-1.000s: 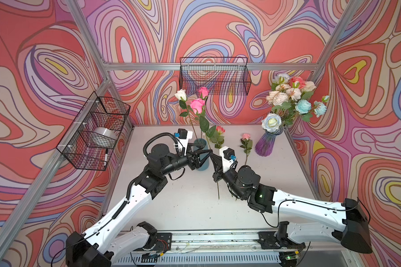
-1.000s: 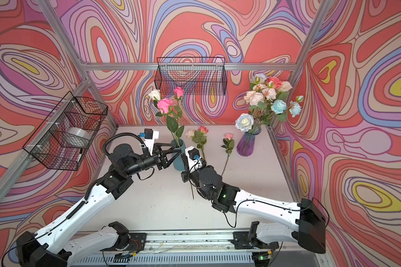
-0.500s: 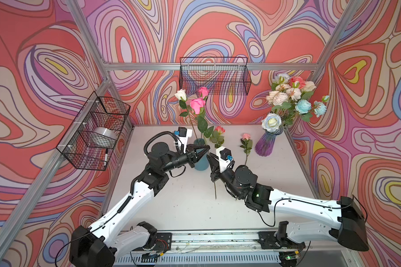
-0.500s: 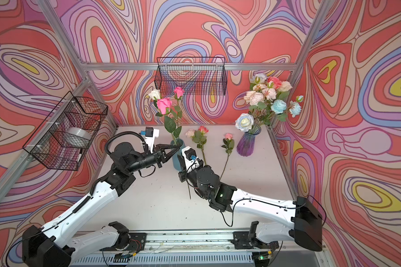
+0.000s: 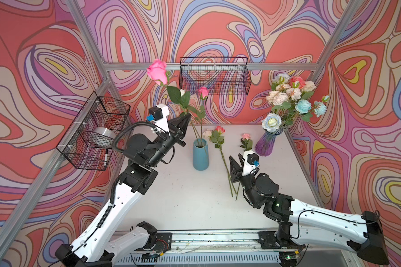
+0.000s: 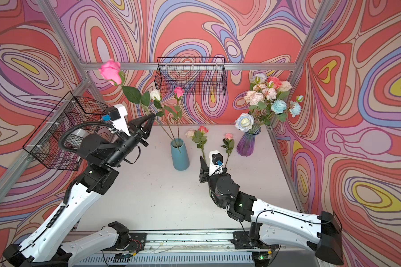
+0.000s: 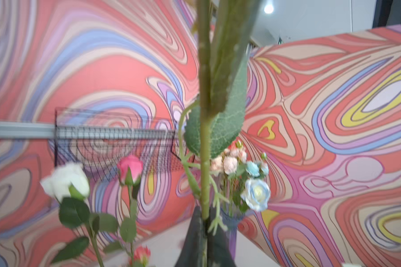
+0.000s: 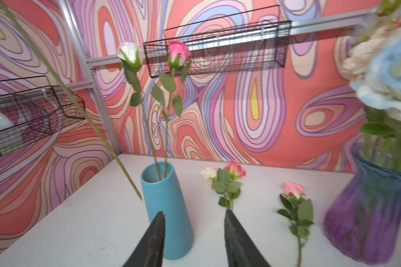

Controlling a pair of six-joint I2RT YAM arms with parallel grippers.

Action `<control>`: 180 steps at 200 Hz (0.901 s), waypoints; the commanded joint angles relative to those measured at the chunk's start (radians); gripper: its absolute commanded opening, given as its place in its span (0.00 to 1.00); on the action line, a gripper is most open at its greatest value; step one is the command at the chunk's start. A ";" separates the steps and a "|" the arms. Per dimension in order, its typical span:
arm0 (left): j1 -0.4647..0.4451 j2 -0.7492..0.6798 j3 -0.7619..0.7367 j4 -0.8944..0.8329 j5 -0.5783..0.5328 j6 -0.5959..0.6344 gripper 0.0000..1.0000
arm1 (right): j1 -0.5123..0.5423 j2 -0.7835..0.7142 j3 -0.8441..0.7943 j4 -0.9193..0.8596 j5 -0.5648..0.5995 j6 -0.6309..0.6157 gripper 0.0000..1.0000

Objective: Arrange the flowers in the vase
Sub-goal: 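Raise the pink rose with the left gripper while the right gripper opens and withdraws, then lower the pink rose stem into the teal cylinder with the left gripper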

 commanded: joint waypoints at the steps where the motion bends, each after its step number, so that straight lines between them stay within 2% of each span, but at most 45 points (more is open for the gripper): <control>1: 0.004 0.084 0.081 0.009 -0.093 0.107 0.00 | 0.002 -0.032 -0.036 -0.025 0.163 0.018 0.42; 44: 0.005 0.251 0.250 -0.024 -0.115 0.180 0.00 | 0.000 -0.107 -0.067 -0.076 0.201 0.055 0.43; 83: 0.006 0.367 0.334 -0.080 -0.112 0.243 0.00 | -0.004 -0.189 -0.060 -0.168 0.224 0.059 0.43; 128: 0.006 0.398 0.286 -0.064 -0.103 0.202 0.00 | -0.005 -0.237 -0.064 -0.240 0.255 0.090 0.43; 180: 0.007 0.352 0.149 -0.050 -0.130 0.178 0.00 | -0.005 -0.214 -0.062 -0.239 0.256 0.095 0.43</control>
